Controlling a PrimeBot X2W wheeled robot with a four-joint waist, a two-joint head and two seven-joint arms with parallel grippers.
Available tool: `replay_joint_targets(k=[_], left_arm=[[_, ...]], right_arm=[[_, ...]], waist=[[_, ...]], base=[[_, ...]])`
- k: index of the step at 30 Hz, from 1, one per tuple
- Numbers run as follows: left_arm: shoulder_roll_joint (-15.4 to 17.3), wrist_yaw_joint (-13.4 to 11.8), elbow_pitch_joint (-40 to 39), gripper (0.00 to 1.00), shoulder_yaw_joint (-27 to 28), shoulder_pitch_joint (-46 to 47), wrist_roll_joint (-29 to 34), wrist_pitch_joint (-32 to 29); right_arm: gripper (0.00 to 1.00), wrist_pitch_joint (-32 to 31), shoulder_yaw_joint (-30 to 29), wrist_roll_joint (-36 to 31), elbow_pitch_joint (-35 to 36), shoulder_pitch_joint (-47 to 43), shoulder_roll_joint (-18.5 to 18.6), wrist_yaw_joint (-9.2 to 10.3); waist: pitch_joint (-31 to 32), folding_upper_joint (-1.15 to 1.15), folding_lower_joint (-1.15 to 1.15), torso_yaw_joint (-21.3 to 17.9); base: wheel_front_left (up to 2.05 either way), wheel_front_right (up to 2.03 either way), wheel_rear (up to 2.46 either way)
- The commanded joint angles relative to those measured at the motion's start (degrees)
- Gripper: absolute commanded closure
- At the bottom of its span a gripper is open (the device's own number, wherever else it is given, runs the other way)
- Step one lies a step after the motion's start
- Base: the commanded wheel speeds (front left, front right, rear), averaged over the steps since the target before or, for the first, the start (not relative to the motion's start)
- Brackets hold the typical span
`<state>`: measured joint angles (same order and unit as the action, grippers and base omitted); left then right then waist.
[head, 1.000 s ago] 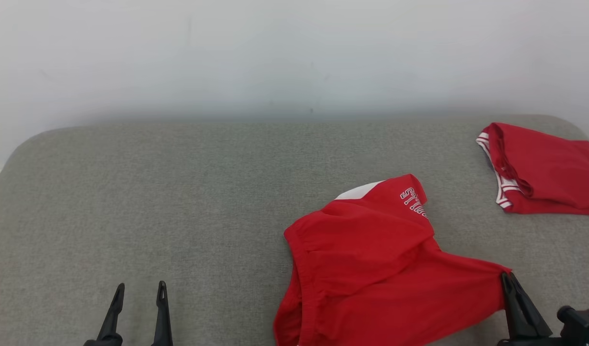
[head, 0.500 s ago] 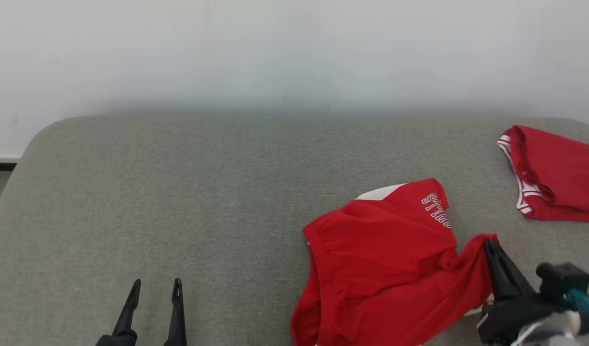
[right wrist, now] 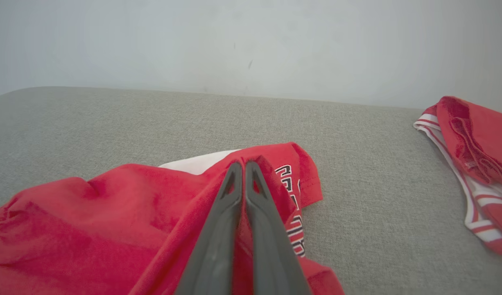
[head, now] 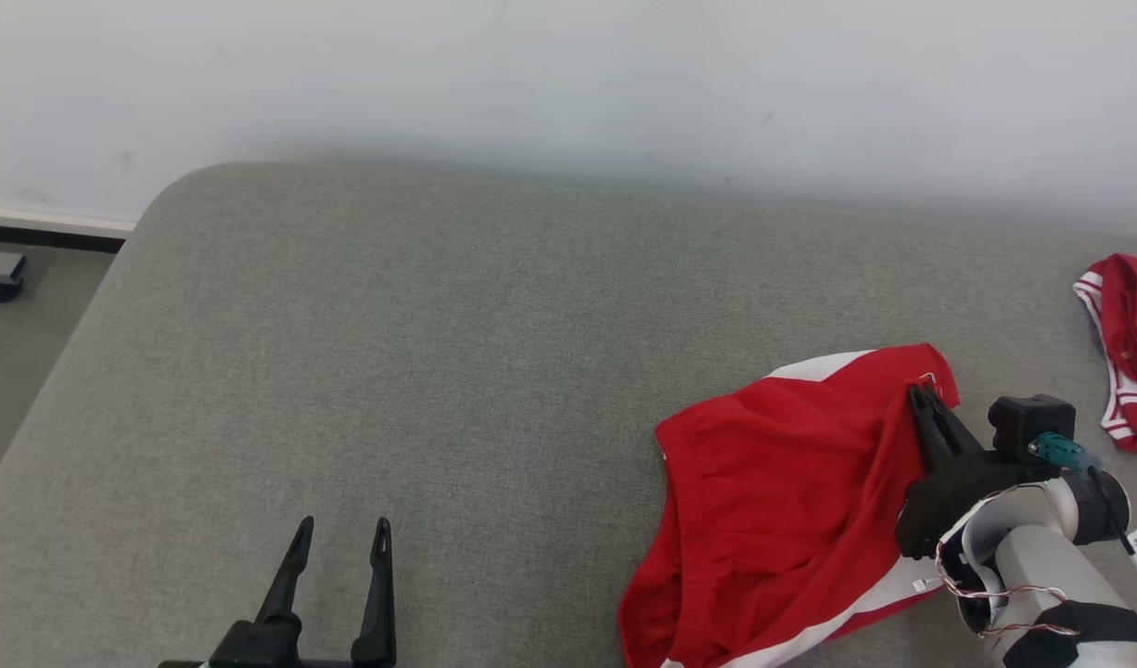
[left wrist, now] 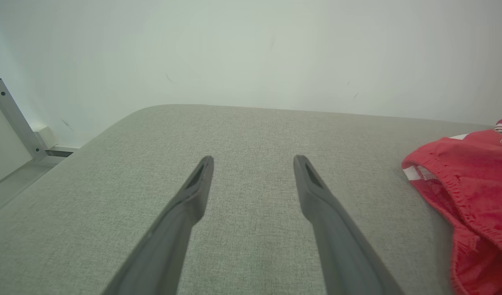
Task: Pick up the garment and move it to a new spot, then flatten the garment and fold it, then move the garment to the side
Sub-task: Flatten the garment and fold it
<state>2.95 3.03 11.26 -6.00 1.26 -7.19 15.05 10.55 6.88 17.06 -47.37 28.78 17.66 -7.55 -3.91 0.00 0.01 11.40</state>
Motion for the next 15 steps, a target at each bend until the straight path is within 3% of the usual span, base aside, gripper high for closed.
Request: replay_joint_targets(k=[1,2,8,15], left_arm=[[-0.1,-0.1,0.2,0.00,-0.2,0.4,-0.6,0.2],[-0.1,-0.2,0.3,0.00,-0.3,0.4,-0.6,0.2],[-0.1,0.1,0.6,0.00,0.4,-0.4,0.1,0.2],[-0.1,0.4,0.2,0.00,1.5,-1.3,0.7,0.2]], right_arm=[[0.08,0.7,0.4,0.0,-0.7,0.6,-0.2,0.16],[0.00,1.4,0.8,0.2,-2.2,1.3,-0.4,0.16],[0.00,4.0,4.2,1.9,-5.7,2.6,-0.7,0.16],[0.00,4.6,5.8,4.3,1.3,-0.9,0.8,0.16]], waist=[[-0.3,0.00,-0.01,0.5],[-0.2,0.00,-0.01,0.5],[1.3,0.00,-0.01,-2.0],[3.1,0.00,-0.01,-5.9]], base=[[0.00,0.00,0.00],[0.00,0.00,0.00],[0.00,0.00,0.00],[0.00,0.00,0.00]])
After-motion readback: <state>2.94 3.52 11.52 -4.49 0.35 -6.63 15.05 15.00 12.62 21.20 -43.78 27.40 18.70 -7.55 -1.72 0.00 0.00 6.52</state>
